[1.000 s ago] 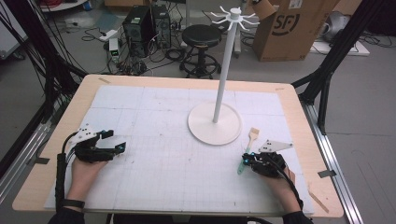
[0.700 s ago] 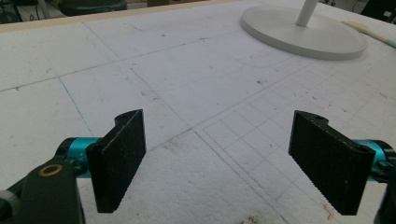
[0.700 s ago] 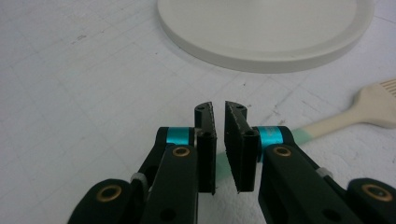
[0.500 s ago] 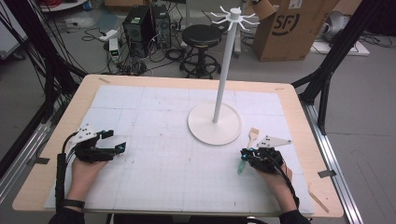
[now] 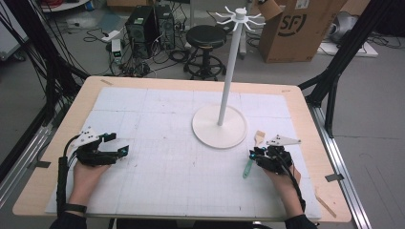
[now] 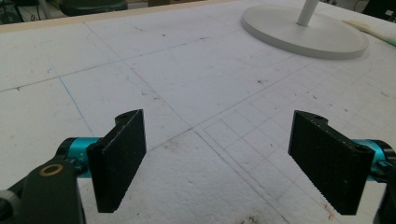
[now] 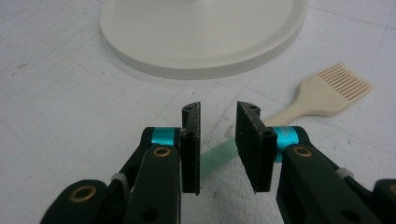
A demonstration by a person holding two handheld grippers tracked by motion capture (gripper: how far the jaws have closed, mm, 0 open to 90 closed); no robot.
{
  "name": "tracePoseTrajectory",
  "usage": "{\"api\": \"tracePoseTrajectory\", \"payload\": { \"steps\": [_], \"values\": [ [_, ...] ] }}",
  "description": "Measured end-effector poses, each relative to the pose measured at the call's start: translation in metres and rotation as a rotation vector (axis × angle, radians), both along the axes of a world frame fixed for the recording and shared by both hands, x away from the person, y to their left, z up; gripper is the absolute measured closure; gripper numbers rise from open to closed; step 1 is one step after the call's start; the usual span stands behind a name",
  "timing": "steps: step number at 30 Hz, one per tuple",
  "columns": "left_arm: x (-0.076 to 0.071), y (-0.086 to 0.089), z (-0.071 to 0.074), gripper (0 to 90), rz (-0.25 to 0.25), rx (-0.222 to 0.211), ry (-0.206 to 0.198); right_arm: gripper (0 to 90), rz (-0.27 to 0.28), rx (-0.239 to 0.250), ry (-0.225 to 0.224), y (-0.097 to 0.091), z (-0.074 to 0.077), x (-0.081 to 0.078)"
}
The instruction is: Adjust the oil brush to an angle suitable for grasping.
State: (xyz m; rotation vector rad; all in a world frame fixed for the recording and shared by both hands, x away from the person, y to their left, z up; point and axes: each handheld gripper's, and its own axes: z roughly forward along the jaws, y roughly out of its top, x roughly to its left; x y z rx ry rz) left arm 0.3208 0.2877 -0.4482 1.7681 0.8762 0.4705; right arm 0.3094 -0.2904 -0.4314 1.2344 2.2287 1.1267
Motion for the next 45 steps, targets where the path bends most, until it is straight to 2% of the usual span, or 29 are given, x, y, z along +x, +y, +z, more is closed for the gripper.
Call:
{"api": "tracePoseTrajectory", "payload": {
  "steps": [5,9,12,15,17,20,22,25,28,31,36,41,45],
  "values": [
    [0.0,0.0,0.0,19.7,-0.001,0.001,0.0,68.8,-0.007,0.009,0.005,-0.001,0.0,0.0],
    [0.0,0.0,0.0,19.7,-0.001,0.001,0.0,64.3,0.001,0.016,0.004,-0.003,0.001,0.0],
    [0.0,0.0,0.0,19.7,-0.002,0.002,-0.001,64.2,0.056,0.02,-0.004,-0.009,0.004,-0.003],
    [0.0,0.0,0.0,19.7,-0.003,0.002,0.0,68.2,0.141,0.006,0.01,-0.018,0.003,-0.009],
    [0.0,0.0,0.0,19.7,-0.002,0.002,0.0,71.7,0.175,-0.005,0.02,-0.025,0.001,-0.013],
    [0.0,0.0,0.0,19.7,-0.002,0.004,-0.001,76.6,0.198,0.018,0.029,-0.031,-0.001,-0.016],
    [0.0,0.0,0.0,19.7,-0.001,0.005,0.0,79.0,0.234,0.002,0.038,-0.026,-0.003,-0.016],
    [0.0,0.0,0.0,19.8,0.0,0.004,0.0,79.3,0.253,-0.015,0.047,-0.021,-0.004,-0.015],
    [0.0,0.0,0.0,19.7,-0.001,0.003,0.0,79.3,0.265,-0.037,0.056,-0.016,-0.007,-0.015],
    [0.0,0.0,0.0,19.8,-0.002,0.003,0.001,79.0,0.263,-0.035,0.058,-0.015,-0.008,-0.014],
    [0.0,0.0,0.0,19.8,-0.002,0.006,-0.001,78.3,0.26,-0.012,0.037,-0.008,-0.005,-0.016],
    [0.0,0.0,0.0,19.9,-0.001,0.008,-0.001,80.0,0.277,-0.028,0.017,0.014,-0.005,-0.016],
    [0.0,0.0,0.0,19.9,-0.002,0.008,-0.001,81.4,0.283,-0.045,0.015,0.021,-0.006,-0.015]
  ]
}}
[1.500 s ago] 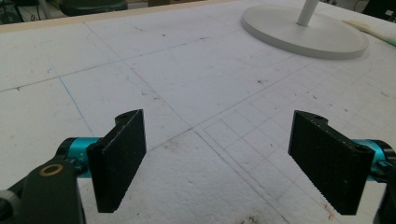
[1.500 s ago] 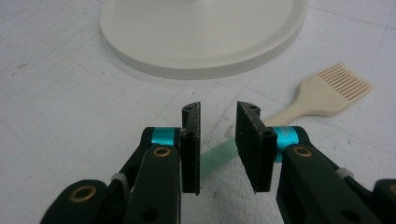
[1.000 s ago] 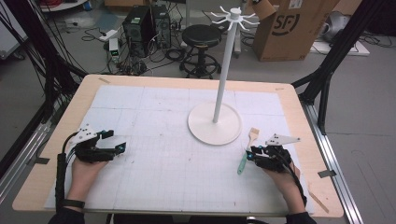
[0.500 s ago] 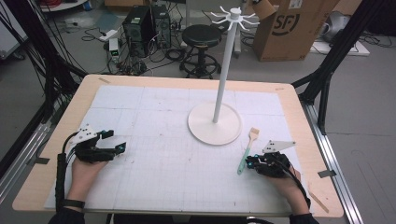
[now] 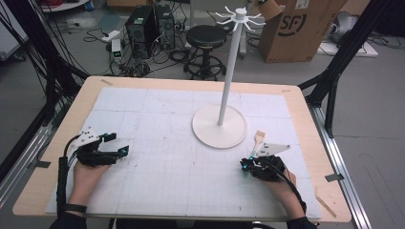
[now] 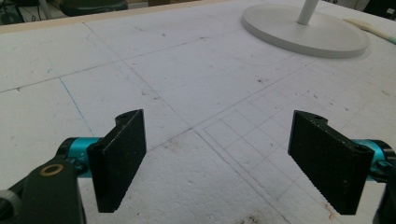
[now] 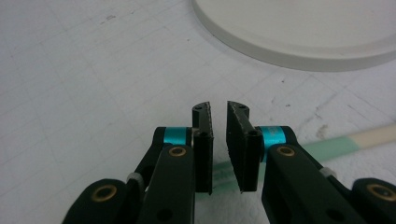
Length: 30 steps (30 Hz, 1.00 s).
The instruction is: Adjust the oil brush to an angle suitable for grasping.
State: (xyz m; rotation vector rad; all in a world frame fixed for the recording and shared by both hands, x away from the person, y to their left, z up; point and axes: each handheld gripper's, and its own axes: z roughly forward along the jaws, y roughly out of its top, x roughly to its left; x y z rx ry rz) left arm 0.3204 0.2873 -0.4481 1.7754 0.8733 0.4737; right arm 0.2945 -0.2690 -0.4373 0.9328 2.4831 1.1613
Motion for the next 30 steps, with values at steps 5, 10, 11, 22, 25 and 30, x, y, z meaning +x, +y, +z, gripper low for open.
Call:
{"api": "tracePoseTrajectory", "payload": {
  "steps": [5,10,11,22,25,30],
  "values": [
    [0.0,0.0,0.0,19.9,0.0,0.002,-0.001,85.0,0.002,-0.033,0.028,0.003,-0.004,0.002],
    [0.0,0.0,0.0,19.9,-0.001,0.002,-0.001,87.5,0.01,-0.04,0.048,0.001,-0.005,0.002],
    [0.0,0.0,0.0,19.9,-0.001,0.002,-0.001,87.7,0.014,-0.04,0.052,0.0,-0.004,0.001],
    [0.001,0.001,0.0,21.0,0.003,-0.003,0.005,88.6,0.022,-0.044,0.073,-0.021,-0.003,-0.006],
    [0.001,0.001,0.0,21.2,0.007,-0.005,0.008,88.6,0.012,-0.041,0.075,-0.028,-0.003,-0.008],
    [0.001,0.0,0.0,21.4,0.006,0.0,0.007,88.7,-0.009,-0.038,0.08,-0.04,-0.003,-0.011]
  ]
}}
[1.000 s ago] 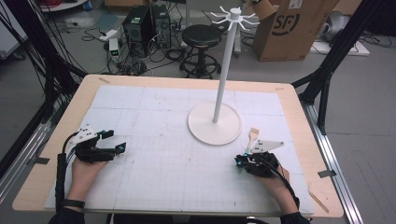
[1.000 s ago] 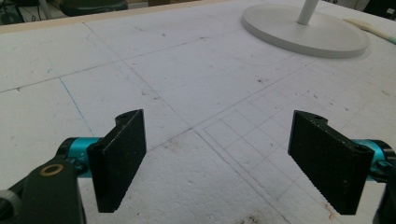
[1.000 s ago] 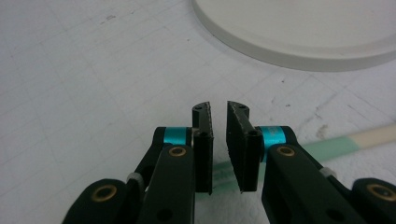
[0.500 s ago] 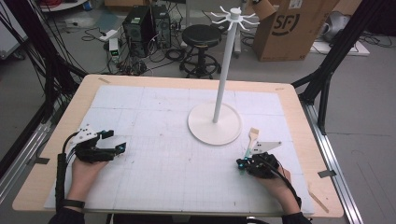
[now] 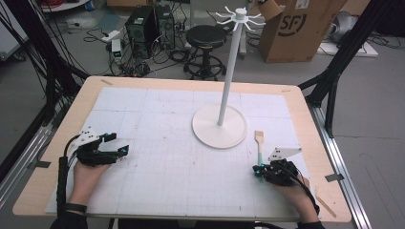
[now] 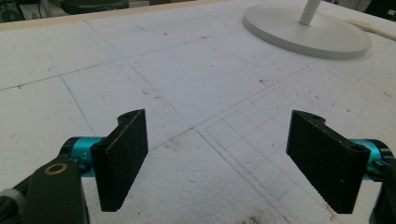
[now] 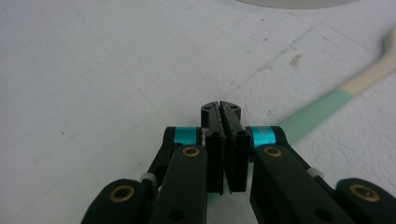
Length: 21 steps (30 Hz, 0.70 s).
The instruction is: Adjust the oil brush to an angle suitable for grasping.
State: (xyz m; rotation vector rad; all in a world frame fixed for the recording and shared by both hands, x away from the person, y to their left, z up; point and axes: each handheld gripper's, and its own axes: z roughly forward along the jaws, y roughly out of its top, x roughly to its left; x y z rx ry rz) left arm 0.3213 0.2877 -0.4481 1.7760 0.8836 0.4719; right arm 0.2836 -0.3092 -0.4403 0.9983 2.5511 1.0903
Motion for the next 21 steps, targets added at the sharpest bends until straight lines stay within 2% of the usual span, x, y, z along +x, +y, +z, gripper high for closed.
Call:
{"api": "tracePoseTrajectory", "payload": {
  "steps": [8,10,13,16,18,21],
  "values": [
    [0.0,0.0,0.0,21.5,-0.001,0.001,0.0,87.8,-0.033,0.004,0.017,-0.014,0.001,-0.001],
    [0.0,0.0,0.0,21.5,-0.001,0.0,0.0,81.1,-0.035,0.017,0.009,-0.015,0.001,-0.001],
    [0.0,-0.001,0.0,21.5,0.0,0.0,-0.002,79.6,-0.08,0.051,-0.017,-0.015,0.004,0.002],
    [0.0,-0.001,0.0,21.5,-0.001,0.001,-0.001,72.6,-0.153,0.073,-0.057,-0.016,0.008,0.008],
    [0.0,0.0,0.0,21.4,-0.001,0.0,-0.001,64.5,-0.212,0.076,-0.085,-0.016,0.009,0.012],
    [0.0,0.0,0.0,21.3,-0.002,-0.001,-0.002,55.7,-0.281,0.084,-0.104,-0.017,0.011,0.017]
  ]
}}
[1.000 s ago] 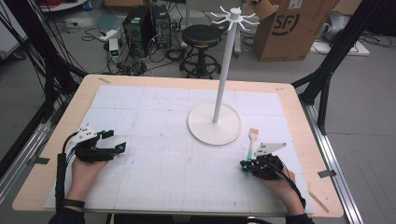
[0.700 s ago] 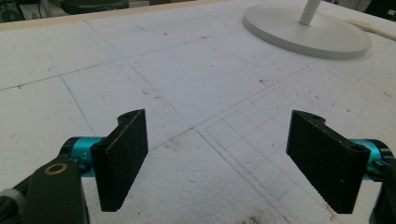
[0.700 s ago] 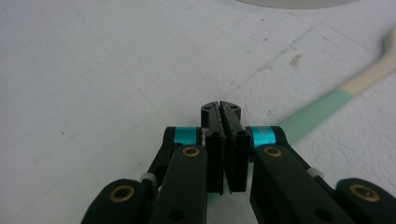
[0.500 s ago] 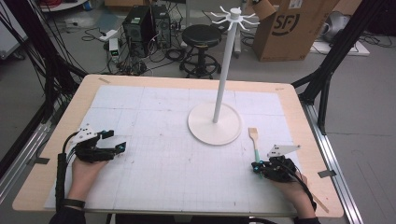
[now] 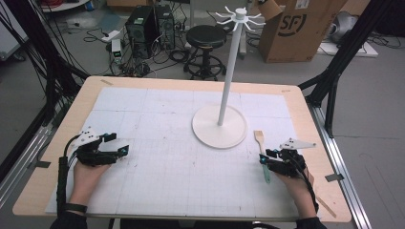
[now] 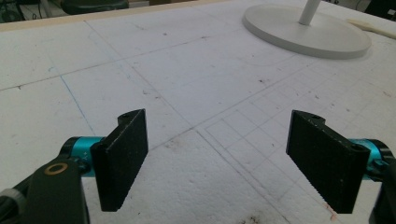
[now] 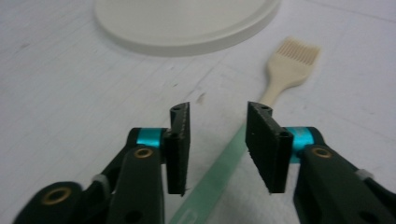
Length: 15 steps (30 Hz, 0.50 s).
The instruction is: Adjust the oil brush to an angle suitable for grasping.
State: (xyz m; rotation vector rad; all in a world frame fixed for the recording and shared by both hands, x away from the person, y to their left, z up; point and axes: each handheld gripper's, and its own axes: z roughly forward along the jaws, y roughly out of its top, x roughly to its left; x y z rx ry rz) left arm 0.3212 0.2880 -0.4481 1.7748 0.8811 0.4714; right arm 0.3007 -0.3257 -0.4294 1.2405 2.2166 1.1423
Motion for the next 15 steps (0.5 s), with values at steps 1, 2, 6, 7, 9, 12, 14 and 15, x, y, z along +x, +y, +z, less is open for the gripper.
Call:
{"api": "tracePoseTrajectory", "payload": {
  "steps": [1,2,6,7,9,12,14,15],
  "values": [
    [0.0,0.0,0.0,21.3,0.002,-0.003,-0.001,52.2,-0.025,0.0,-0.008,0.0,0.001,0.002],
    [0.0,0.0,0.0,21.3,0.002,-0.003,0.002,50.6,-0.049,0.01,-0.009,0.001,0.002,0.004],
    [0.0,0.0,0.0,21.3,0.005,-0.011,0.002,47.1,-0.118,0.006,-0.025,0.004,0.003,0.01],
    [0.0,0.0,0.0,21.3,0.004,-0.007,0.003,46.8,-0.127,0.008,-0.023,0.005,0.003,0.012],
    [0.0,0.0,0.0,21.3,0.003,-0.004,0.001,46.1,-0.149,0.002,-0.023,0.008,0.002,0.015],
    [0.0,0.0,0.0,21.3,0.003,-0.004,0.001,46.3,-0.174,-0.015,-0.011,0.012,-0.001,0.017],
    [0.0,0.0,0.0,21.3,0.004,-0.006,0.002,47.5,-0.186,-0.026,-0.007,0.013,-0.003,0.018],
    [0.0,0.0,0.0,21.3,0.004,-0.006,0.003,47.9,-0.194,-0.029,0.0,0.013,-0.003,0.019]
  ]
}}
